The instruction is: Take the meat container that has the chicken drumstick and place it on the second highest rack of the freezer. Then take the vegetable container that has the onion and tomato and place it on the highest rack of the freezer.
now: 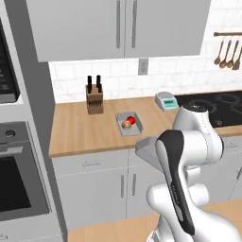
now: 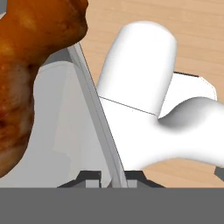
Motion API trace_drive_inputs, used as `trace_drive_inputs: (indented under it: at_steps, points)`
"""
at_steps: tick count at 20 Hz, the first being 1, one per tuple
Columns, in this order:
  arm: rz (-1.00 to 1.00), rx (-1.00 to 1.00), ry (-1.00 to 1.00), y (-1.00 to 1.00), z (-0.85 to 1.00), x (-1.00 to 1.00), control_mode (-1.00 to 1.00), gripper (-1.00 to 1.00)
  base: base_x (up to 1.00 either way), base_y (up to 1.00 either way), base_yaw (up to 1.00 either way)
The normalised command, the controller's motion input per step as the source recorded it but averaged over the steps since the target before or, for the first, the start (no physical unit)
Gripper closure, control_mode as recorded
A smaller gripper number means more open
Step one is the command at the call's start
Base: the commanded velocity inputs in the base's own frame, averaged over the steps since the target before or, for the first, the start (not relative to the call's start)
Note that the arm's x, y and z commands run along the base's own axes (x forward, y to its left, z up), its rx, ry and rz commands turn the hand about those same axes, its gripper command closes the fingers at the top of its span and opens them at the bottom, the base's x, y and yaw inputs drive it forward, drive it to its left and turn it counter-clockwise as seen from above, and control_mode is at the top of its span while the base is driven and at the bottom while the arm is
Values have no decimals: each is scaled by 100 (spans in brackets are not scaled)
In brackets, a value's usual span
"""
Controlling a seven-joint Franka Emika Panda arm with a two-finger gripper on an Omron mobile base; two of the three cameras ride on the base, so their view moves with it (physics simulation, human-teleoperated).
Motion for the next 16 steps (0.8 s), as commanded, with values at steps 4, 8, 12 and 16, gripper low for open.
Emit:
trace_drive_inputs:
  at_steps: [4,8,12,16]
  points:
    - [0,0,0,0,0,0,100,100,-38,0,0]
    - [0,0,0,0,0,0,100,100,-29,17,7]
    - [0,0,0,0,0,0,100,100,-57,46,55]
    - [0,0,0,0,0,0,100,100,-45,65,87]
